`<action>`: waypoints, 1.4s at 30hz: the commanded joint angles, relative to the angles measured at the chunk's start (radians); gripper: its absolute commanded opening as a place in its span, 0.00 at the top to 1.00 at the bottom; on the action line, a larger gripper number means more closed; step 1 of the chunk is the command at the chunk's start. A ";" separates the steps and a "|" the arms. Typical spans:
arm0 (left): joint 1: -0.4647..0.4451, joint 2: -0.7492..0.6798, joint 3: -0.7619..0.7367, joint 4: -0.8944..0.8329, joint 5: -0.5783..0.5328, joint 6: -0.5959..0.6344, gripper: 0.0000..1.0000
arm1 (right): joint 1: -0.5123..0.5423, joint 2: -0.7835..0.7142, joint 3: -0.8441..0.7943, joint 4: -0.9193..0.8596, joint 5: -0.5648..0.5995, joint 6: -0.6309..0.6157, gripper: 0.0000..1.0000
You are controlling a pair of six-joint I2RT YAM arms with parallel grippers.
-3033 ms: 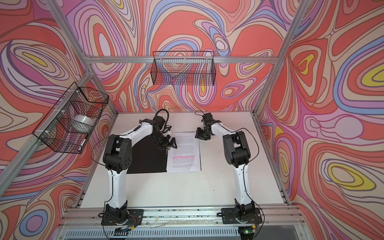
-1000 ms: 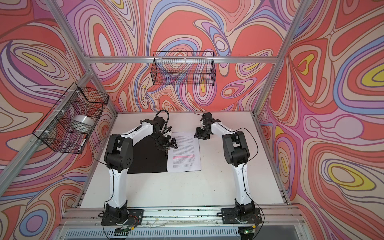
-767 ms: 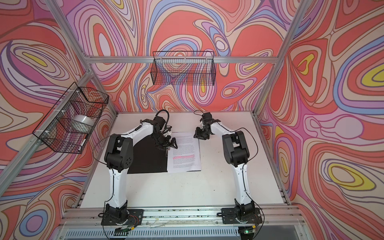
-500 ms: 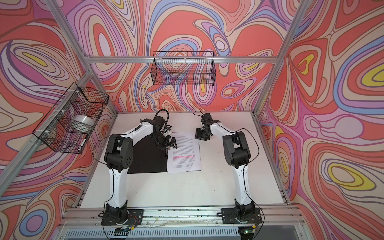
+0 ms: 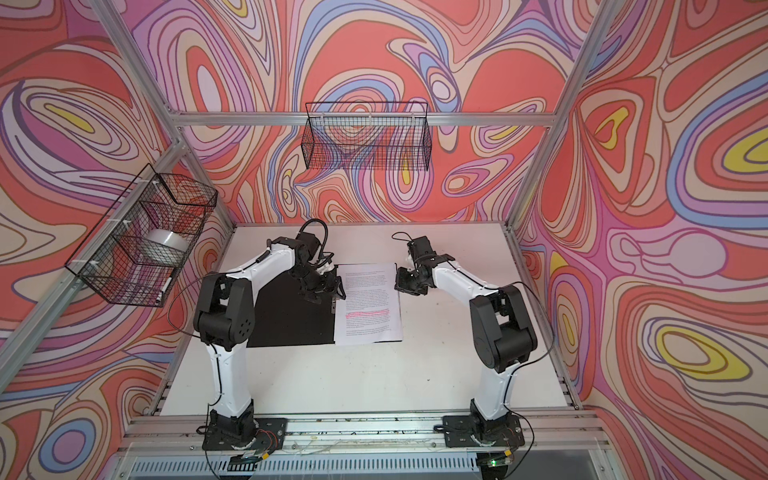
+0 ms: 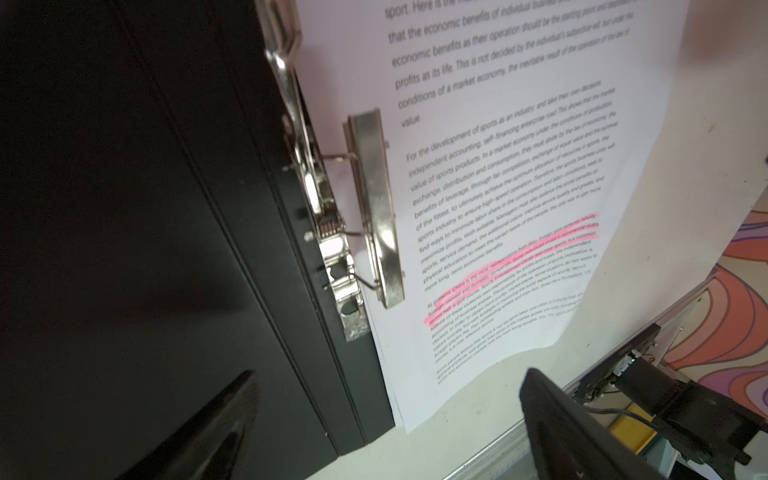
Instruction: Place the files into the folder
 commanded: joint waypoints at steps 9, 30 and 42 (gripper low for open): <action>0.112 -0.076 0.010 -0.028 0.040 -0.013 0.03 | 0.317 -0.232 -0.212 -0.084 0.127 0.143 0.78; 0.161 -0.099 -0.079 0.037 0.049 0.031 0.03 | 0.456 0.004 -0.117 -0.116 0.225 0.172 0.80; 0.162 -0.088 -0.101 0.061 0.053 0.043 0.03 | 0.456 0.070 -0.042 -0.135 0.246 0.160 0.79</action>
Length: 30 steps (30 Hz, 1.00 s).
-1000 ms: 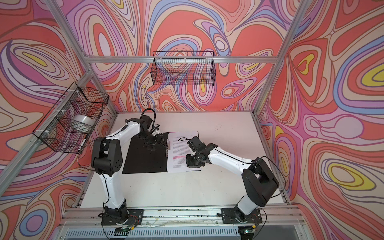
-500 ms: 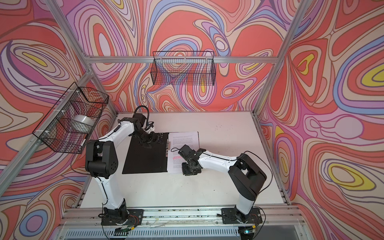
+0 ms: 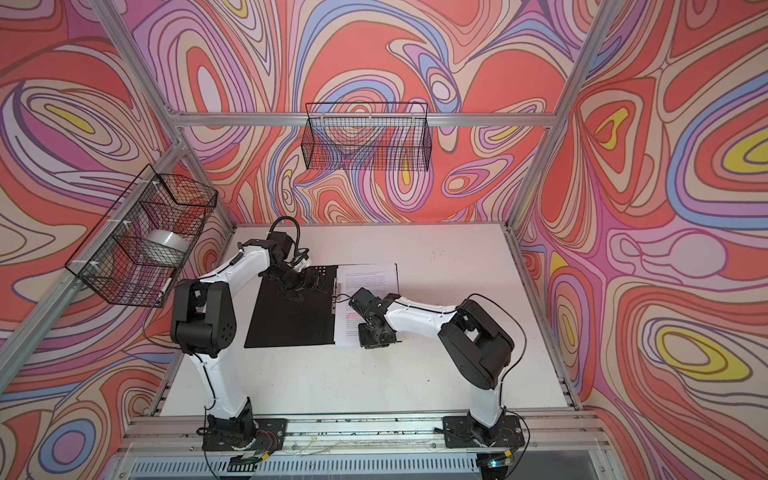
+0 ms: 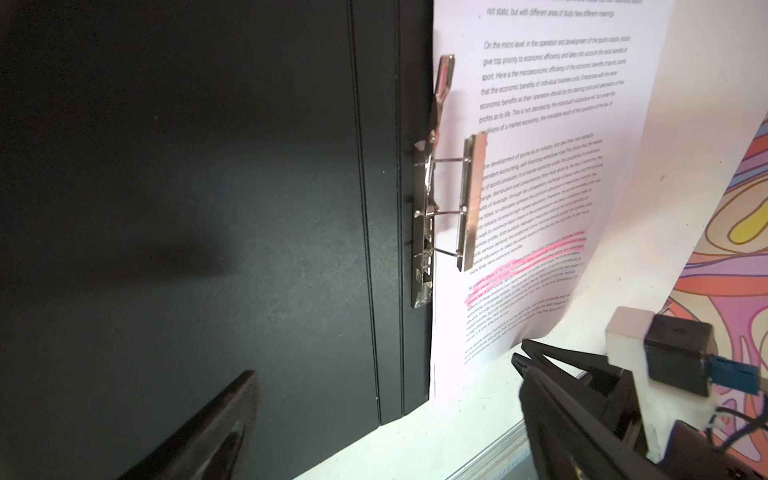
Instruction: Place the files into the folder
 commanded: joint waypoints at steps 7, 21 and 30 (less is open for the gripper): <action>0.002 0.013 -0.016 0.012 0.019 0.013 0.03 | 0.021 0.011 0.077 -0.037 0.008 -0.021 0.79; 0.027 -0.003 -0.079 0.044 0.010 -0.010 0.03 | 0.136 0.120 0.170 0.070 -0.164 -0.008 0.79; 0.033 -0.001 -0.087 0.046 0.024 -0.007 0.03 | 0.150 0.197 0.233 0.059 -0.154 -0.012 0.79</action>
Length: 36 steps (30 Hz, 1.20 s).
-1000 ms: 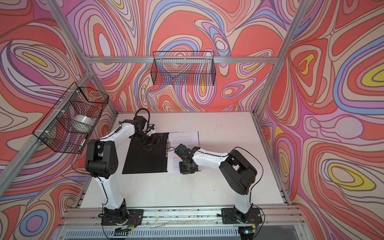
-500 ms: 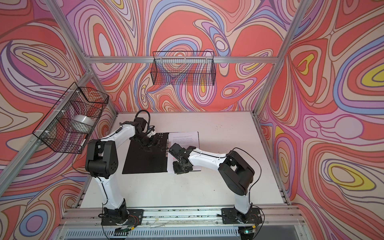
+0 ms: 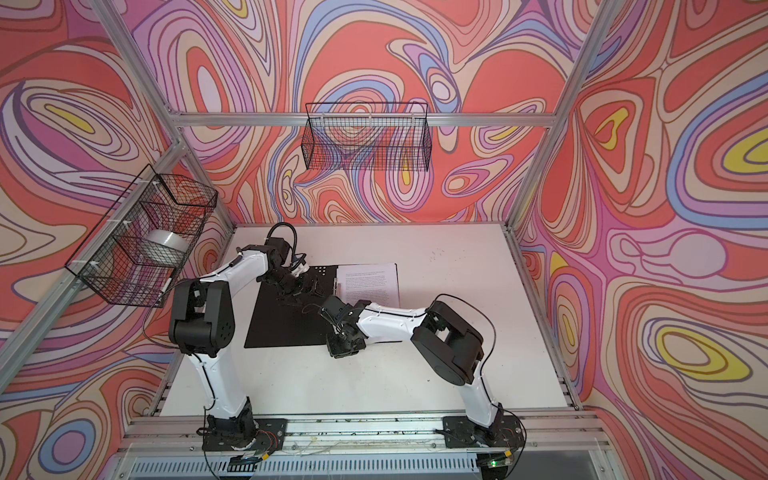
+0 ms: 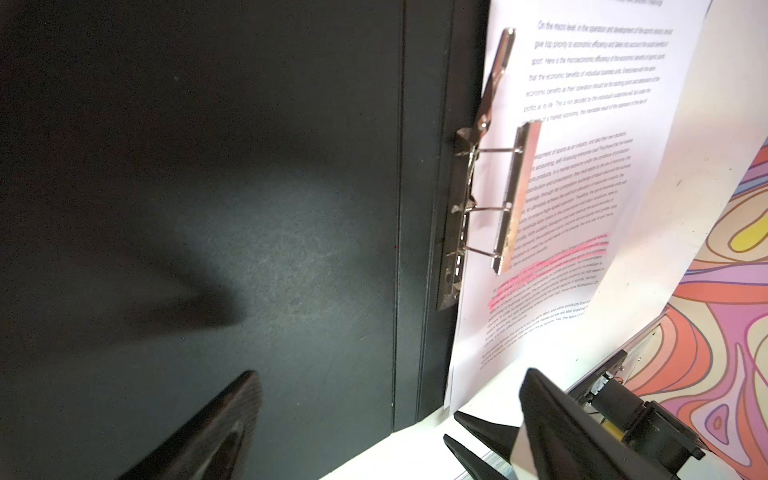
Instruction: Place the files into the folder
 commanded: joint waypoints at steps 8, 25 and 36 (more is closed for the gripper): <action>0.007 0.005 -0.018 0.004 0.013 0.001 0.03 | 0.006 0.069 0.069 -0.027 0.056 -0.010 0.79; 0.008 0.003 -0.014 -0.005 0.030 0.000 0.03 | 0.006 0.096 0.130 -0.069 0.053 -0.044 0.79; 0.009 -0.029 0.041 -0.016 0.040 0.003 0.03 | -0.008 -0.069 0.093 -0.102 0.061 -0.035 0.78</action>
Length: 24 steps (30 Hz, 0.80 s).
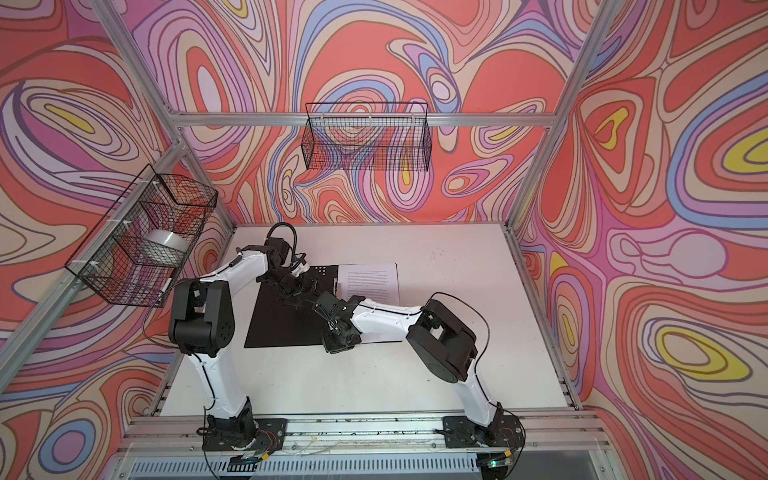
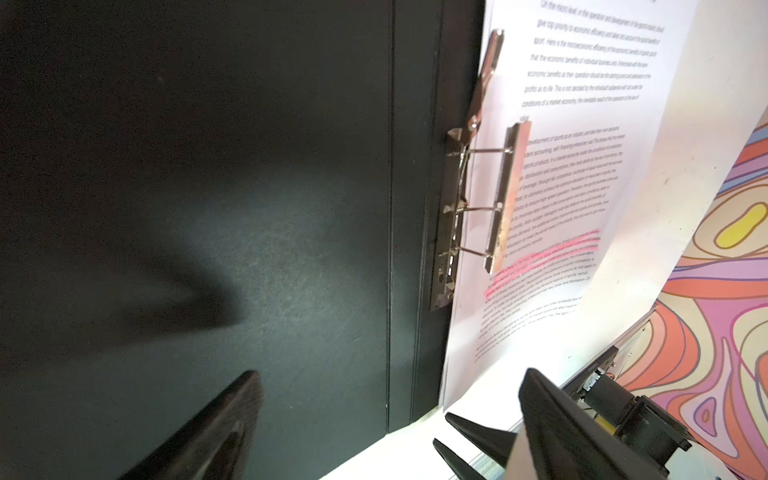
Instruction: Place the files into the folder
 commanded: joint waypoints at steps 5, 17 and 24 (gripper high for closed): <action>-0.001 -0.025 0.068 -0.009 0.028 -0.021 0.04 | -0.089 -0.175 -0.018 -0.039 0.066 -0.002 0.79; -0.076 0.014 0.167 -0.029 -0.016 -0.043 0.04 | -0.424 -0.241 -0.130 0.036 0.061 -0.056 0.84; -0.115 0.042 0.187 -0.024 -0.031 -0.053 0.04 | -0.458 -0.208 -0.203 0.095 0.043 -0.053 0.86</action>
